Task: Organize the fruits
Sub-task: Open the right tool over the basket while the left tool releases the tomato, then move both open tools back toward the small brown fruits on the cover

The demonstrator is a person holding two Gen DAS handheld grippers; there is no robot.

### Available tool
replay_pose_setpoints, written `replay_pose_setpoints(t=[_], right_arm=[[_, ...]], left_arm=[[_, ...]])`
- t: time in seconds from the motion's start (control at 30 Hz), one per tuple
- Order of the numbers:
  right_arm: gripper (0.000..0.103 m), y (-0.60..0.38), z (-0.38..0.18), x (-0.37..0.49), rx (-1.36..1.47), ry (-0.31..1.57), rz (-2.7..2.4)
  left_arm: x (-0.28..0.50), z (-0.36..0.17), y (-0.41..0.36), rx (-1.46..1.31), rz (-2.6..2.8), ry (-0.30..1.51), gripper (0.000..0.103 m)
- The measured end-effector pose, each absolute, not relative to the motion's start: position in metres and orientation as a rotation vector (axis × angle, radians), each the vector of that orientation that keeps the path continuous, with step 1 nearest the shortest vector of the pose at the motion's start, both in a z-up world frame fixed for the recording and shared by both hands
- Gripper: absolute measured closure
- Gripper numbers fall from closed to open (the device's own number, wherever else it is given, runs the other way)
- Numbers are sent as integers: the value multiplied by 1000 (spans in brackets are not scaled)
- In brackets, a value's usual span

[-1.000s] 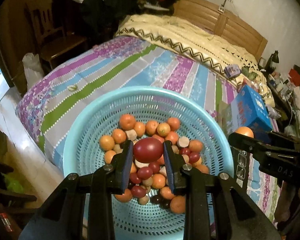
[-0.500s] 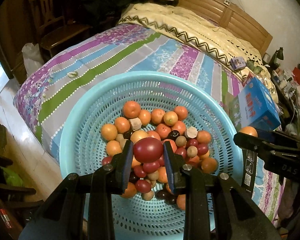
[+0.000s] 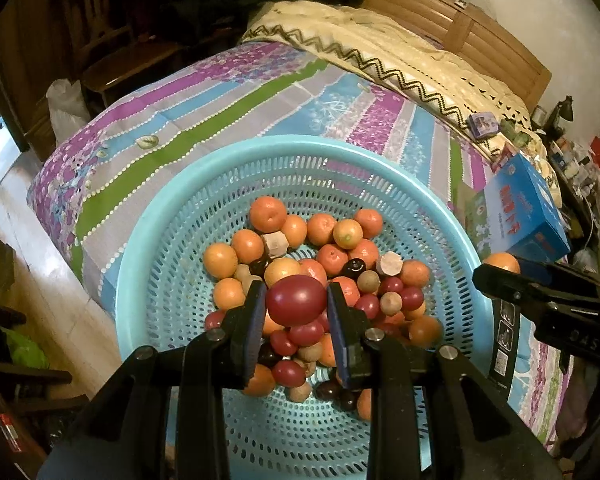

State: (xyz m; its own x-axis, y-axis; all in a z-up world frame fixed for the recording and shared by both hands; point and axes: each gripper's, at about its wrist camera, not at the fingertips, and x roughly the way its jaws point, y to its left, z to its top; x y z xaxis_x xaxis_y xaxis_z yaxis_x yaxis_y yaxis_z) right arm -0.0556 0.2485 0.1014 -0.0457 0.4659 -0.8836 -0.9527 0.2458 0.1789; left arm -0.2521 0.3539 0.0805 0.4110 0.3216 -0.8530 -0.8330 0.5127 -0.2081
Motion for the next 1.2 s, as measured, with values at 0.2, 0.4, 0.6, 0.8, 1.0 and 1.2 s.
replay_pose_setpoints(t=[0.2,0.4,0.6,0.8,1.0,1.2], right_arm=[[33,244,100,-47,-555,1057,1269],[33,240,104,-42,-535,1057,1282],[33,238,106,-41,-531,1059,1286],[33,233,112,-44,-518,1040,1312],[14,203,135,-54,-484,785,1217],[9,166,152,-51,-462,580,1050]], left_arm=[[-256,78,357,-728,828,840,32],[-250,77,354,-721,818,849,32],[-248,78,351,-721,815,848,31],[-248,80,350,-723,811,842,31],[-248,87,341,-698,818,797,25],[-244,94,334,-686,815,749,23]])
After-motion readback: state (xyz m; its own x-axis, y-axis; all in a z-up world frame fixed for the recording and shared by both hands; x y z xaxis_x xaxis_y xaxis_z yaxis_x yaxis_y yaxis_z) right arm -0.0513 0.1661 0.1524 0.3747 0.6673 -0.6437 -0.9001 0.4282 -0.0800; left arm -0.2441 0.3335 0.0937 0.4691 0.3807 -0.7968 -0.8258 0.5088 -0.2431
